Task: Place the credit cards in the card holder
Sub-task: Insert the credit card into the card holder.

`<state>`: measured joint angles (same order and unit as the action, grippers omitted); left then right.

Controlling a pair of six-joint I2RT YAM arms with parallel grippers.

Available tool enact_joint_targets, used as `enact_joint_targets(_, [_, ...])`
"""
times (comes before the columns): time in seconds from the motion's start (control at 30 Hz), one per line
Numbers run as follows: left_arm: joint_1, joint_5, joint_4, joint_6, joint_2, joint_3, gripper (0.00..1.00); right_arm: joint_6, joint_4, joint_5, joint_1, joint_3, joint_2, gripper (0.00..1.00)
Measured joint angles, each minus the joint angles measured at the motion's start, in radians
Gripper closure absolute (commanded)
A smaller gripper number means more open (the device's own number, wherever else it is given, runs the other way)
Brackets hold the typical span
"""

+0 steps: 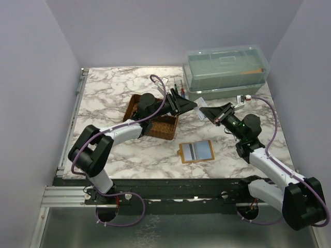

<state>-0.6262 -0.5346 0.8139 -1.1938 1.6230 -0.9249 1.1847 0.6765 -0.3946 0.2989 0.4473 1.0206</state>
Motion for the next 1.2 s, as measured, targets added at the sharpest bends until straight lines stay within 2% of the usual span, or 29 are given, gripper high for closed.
enact_joint_targets(0.17, [0.000,0.002,0.050,-0.060,0.047,-0.008,0.55,0.032,0.021,0.001,-0.006,-0.011,-0.024,1.00])
enact_joint_targets(0.47, [-0.017,-0.029,0.245,-0.185,0.139,-0.030,0.74,0.058,0.048,0.008,-0.006,-0.024,-0.035,1.00])
enact_joint_targets(0.53, [-0.022,-0.039,0.270,-0.203,0.155,-0.031,0.82,0.061,0.048,0.014,-0.008,-0.034,-0.035,1.00])
enact_joint_targets(0.57, [-0.024,-0.047,0.281,-0.211,0.161,-0.031,0.92,0.061,0.045,0.017,-0.008,-0.035,-0.037,1.00])
enact_joint_targets(0.6, [-0.026,-0.051,0.287,-0.215,0.164,-0.031,1.00,0.060,0.039,0.021,-0.008,-0.036,-0.040,0.97])
enact_joint_targets(0.63, [-0.029,-0.056,0.296,-0.224,0.167,-0.031,1.00,0.053,0.027,0.024,-0.008,-0.036,-0.047,0.90])
enact_joint_targets(0.7, [-0.030,-0.066,0.310,-0.225,0.169,-0.031,1.00,0.025,-0.034,0.029,-0.008,-0.026,-0.064,0.66])
enact_joint_targets(0.77, [-0.029,-0.077,0.311,-0.225,0.175,-0.031,1.00,-0.028,-0.163,0.048,-0.008,0.014,-0.087,0.48])
enact_joint_targets(0.83, [-0.022,-0.096,0.294,-0.210,0.179,-0.030,1.00,-0.103,-0.317,0.085,-0.008,0.066,-0.107,0.42])
enact_joint_targets(0.93, [-0.011,-0.130,0.175,-0.125,0.177,-0.030,1.00,-0.224,-0.525,0.139,-0.008,0.118,-0.118,0.38])
enact_joint_targets(1.03, [-0.008,-0.172,-0.096,0.026,0.178,-0.056,1.00,-0.343,-0.710,0.169,-0.011,0.132,-0.094,0.39])
enact_joint_targets(1.1, [-0.004,-0.203,-0.283,0.119,0.189,-0.100,1.00,-0.407,-0.808,0.170,-0.011,0.132,-0.056,0.44])
enact_joint_targets(1.2, [-0.004,-0.252,-0.517,0.246,0.229,-0.179,1.00,-0.483,-0.898,0.141,-0.011,0.131,0.013,0.60])
